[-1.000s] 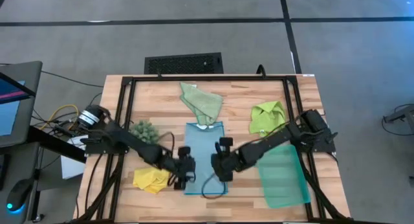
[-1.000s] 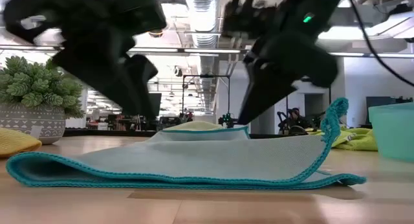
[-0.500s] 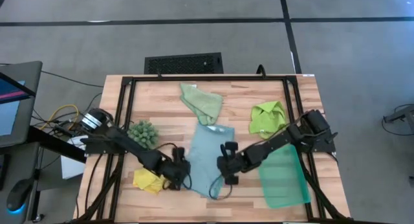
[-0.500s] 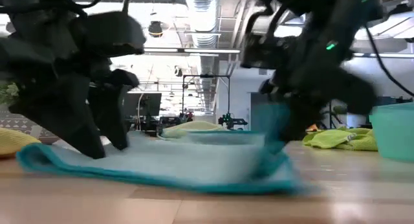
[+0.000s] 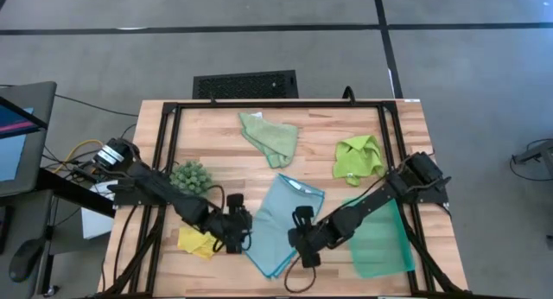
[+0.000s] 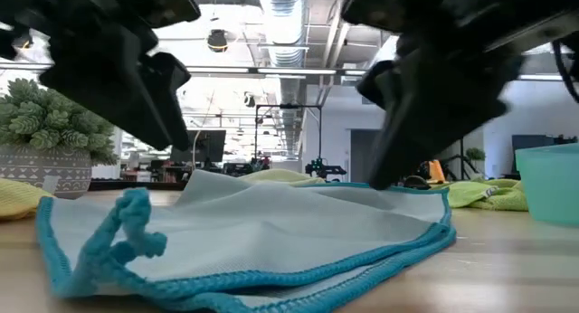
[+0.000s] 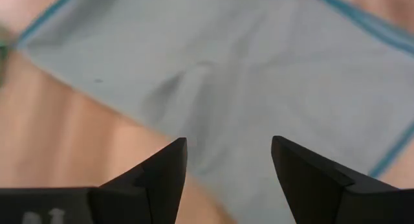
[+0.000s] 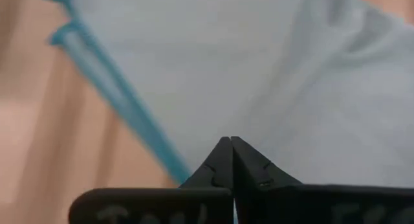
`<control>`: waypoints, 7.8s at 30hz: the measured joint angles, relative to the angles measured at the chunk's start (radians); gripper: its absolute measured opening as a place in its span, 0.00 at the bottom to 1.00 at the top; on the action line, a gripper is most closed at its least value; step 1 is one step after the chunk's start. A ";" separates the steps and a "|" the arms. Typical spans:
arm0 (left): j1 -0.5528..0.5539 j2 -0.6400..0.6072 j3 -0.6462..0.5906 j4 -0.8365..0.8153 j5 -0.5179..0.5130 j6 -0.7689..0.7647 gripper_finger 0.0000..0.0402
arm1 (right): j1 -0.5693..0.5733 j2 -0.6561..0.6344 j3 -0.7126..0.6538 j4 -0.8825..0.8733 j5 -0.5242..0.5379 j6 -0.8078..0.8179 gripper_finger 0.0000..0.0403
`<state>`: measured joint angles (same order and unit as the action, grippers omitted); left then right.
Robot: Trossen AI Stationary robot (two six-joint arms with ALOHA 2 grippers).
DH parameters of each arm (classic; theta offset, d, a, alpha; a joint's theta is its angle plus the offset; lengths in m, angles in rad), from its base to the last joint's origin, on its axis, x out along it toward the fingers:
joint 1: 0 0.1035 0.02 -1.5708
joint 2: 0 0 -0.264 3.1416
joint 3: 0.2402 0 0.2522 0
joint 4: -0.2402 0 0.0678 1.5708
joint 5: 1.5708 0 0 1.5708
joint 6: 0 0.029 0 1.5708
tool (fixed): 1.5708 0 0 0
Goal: Fold microfiber towels
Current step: Fold the blue microfiber cloth
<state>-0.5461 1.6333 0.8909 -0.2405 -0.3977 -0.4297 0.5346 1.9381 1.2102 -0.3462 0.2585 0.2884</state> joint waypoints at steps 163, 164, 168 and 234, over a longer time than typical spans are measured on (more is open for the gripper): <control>-0.133 -0.029 -0.152 0.146 -0.060 0.079 0.55 | 0.066 -0.152 -0.135 -0.181 -0.047 -0.502 0.14; -0.133 -0.029 -0.152 0.146 -0.060 0.071 0.55 | 0.068 -0.149 -0.135 -0.179 -0.049 -0.505 0.15; -0.133 -0.029 -0.152 0.147 -0.060 0.062 0.55 | 0.074 -0.149 -0.135 -0.149 -0.052 -0.506 0.16; -0.173 -0.029 -0.121 0.122 -0.217 0.243 0.55 | 0.183 -0.151 -0.103 -0.276 0.202 -0.501 0.01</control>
<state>-0.7195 1.6047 0.7694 -0.1181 -0.6142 -0.1864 0.7174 1.7867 1.1073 -0.6220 0.4607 -0.2123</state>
